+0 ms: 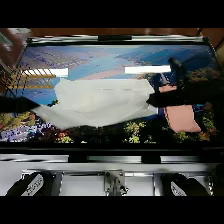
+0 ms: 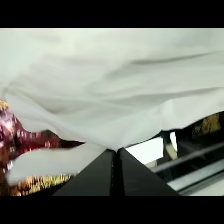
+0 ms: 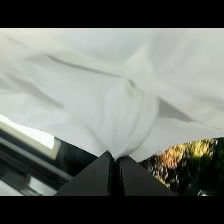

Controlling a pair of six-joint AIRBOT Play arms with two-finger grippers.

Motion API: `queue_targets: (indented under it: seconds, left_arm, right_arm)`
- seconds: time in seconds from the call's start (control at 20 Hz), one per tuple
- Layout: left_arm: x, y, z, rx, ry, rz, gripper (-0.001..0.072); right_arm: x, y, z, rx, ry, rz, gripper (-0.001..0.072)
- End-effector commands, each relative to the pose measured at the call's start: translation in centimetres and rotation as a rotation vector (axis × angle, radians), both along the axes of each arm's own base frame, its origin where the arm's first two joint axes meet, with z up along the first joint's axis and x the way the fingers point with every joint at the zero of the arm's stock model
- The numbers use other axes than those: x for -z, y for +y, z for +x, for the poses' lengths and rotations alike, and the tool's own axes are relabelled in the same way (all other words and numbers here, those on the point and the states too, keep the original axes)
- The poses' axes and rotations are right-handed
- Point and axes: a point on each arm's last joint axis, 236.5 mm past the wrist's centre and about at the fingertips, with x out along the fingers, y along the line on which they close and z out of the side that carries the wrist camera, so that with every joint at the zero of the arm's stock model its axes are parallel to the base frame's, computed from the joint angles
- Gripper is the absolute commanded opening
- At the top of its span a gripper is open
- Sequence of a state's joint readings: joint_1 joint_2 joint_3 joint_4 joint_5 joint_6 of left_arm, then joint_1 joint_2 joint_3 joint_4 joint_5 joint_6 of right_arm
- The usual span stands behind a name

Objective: Fold the shirts.

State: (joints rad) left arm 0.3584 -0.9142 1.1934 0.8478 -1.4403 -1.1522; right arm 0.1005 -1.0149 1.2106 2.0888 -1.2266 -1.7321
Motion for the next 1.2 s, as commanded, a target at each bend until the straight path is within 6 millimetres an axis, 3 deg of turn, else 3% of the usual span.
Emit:
queue_targets:
  seconds: [0.0,0.15,0.25,0.35,0.5,0.55,0.65,0.75,0.95,1.05,1.15]
  left_arm:
    - [-14.6,-1.4,-0.3,-0.030,-0.347,0.012,0.0029]
    - [-24.2,-2.1,-3.0,-0.057,-0.592,0.069,0.0029]
    - [-27.5,-1.9,-4.8,-0.086,-0.684,0.127,0.0029]
    - [-27.3,-0.4,-5.7,-0.157,-0.661,0.188,0.0029]
    - [-23.0,2.0,-6.6,-0.223,-0.465,0.264,0.0029]
    - [-22.7,2.2,-6.6,-0.234,-0.453,0.260,0.0029]
    - [-24.0,1.5,-6.3,-0.226,-0.512,0.229,0.0029]
    - [-27.7,0.0,-6.3,-0.220,-0.661,0.156,0.0029]
    - [-36.8,-1.3,-8.5,-0.286,-1.002,-0.015,0.0029]
    - [-39.5,-0.9,-10.1,-0.332,-1.112,-0.031,0.0029]
    - [-40.6,0.2,-10.8,-0.387,-1.173,0.010,0.0029]
  right_arm:
    - [-12.4,-0.2,-0.1,0.023,-0.312,0.042,0.0041]
    - [-19.9,-0.6,-1.9,0.063,-0.481,0.094,0.0041]
    - [-22.3,-1.1,-3.4,0.091,-0.524,0.107,0.0041]
    - [-21.4,-2.0,-4.9,0.106,-0.480,0.058,0.0042]
    - [-16.0,-3.9,-7.8,0.100,-0.243,-0.079,0.0042]
    - [-15.2,-4.1,-8.5,0.090,-0.205,-0.101,0.0042]
    - [-15.9,-4.1,-8.3,0.095,-0.238,-0.092,0.0042]
    - [-18.5,-3.8,-7.1,0.121,-0.348,-0.045,0.0042]
    - [-29.4,-3.4,-6.1,0.189,-0.714,0.118,0.0042]
    - [-33.8,-3.9,-6.9,0.218,-0.850,0.161,0.0042]
    - [-35.9,-4.1,-7.8,0.227,-0.910,0.186,0.0042]
